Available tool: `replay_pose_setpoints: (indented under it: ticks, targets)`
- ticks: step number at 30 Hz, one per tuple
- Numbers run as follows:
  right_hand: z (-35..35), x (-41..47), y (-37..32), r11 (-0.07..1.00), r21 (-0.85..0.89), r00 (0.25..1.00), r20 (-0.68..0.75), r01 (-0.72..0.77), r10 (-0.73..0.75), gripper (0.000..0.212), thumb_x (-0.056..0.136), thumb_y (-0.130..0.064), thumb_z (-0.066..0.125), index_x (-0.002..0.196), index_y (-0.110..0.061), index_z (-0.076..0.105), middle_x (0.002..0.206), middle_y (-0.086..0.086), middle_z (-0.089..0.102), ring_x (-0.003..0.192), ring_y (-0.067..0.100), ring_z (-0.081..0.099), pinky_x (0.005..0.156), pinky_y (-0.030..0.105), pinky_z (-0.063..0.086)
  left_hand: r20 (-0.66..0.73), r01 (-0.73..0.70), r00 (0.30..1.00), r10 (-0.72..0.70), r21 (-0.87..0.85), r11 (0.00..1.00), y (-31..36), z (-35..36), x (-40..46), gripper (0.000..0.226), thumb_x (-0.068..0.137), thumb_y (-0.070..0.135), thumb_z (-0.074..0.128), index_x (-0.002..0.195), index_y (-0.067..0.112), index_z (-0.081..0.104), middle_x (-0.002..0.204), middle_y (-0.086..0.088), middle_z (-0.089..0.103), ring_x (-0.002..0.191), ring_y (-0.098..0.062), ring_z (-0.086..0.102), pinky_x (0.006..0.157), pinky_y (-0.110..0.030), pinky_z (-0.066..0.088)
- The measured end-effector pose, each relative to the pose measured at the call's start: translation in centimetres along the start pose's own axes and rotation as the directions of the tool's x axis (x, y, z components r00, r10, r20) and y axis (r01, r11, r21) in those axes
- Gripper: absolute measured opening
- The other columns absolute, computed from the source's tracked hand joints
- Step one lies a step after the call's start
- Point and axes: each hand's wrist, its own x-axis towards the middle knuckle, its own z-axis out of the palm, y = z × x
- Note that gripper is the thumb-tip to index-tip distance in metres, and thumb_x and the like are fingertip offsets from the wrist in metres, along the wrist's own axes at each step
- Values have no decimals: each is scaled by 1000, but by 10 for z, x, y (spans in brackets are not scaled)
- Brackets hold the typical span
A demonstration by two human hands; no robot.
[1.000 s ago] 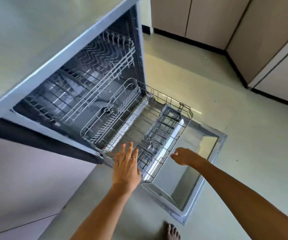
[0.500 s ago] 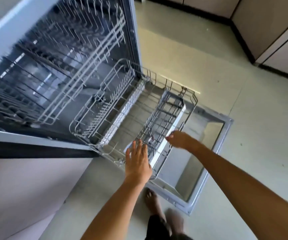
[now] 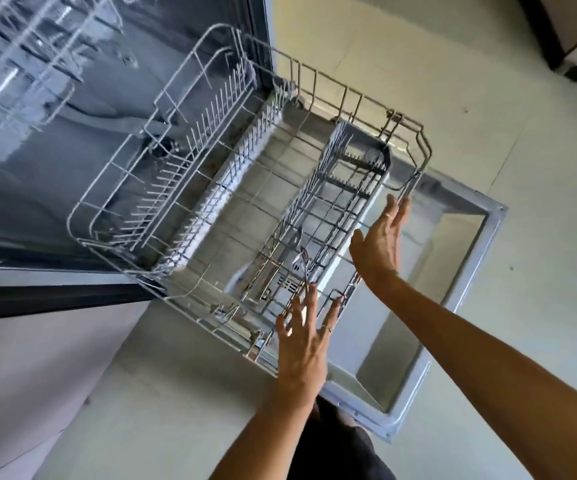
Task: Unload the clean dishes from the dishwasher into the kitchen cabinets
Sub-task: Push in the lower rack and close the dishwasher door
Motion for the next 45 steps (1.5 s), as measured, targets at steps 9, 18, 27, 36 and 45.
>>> replay_pose_setpoints:
  ticks: [9, 18, 27, 36, 45]
  targets:
    - [13, 25, -26, 870, 363, 917, -89, -334, 389, 81, 77, 16, 38, 150, -9, 12, 155, 9, 22, 134, 31, 37, 106, 45, 42, -106, -10, 994, 4, -48, 999, -10, 4, 3, 129, 32, -3, 84, 145, 31, 32, 159, -12, 8, 123, -34, 54, 82, -49, 52]
    - [47, 60, -100, 847, 427, 947, 199, -316, 253, 61, 88, -5, 43, 144, -6, 22, 144, 21, 39, 120, 37, 52, 98, 47, 48, -303, 53, 953, -19, 105, 993, -88, -28, 33, 112, 44, 1, 84, 143, 29, 39, 155, -7, 27, 130, -31, 47, 99, -49, 42]
    - [53, 86, -182, 923, 379, 890, 441, -72, -112, 52, 88, -5, 52, 137, -10, 40, 123, 17, 55, 109, 27, 53, 88, 31, 49, -488, 347, 855, -179, 280, 895, -192, -86, 72, 118, 43, 0, 85, 146, 27, 34, 154, -8, 30, 132, -30, 44, 103, -53, 36]
    - [76, 83, -229, 919, 372, 723, 600, 126, -343, 81, 93, 3, 48, 152, -17, -5, 155, 17, 24, 132, 28, 40, 89, 23, 41, -372, 459, 873, -316, 401, 793, -259, -122, 102, 139, 67, 22, 82, 141, 32, -35, 152, -3, -35, 147, -25, -11, 110, -53, -16]
    - [140, 95, -256, 936, 148, 698, 631, 320, -338, 93, 92, -18, 58, 151, -15, -14, 156, 11, -24, 144, 33, 20, 114, 32, 26, -331, 568, 817, -472, 329, 754, -283, -158, 132, 116, 81, 18, 70, 143, 39, -26, 155, -1, -29, 146, -24, -17, 113, -54, -8]
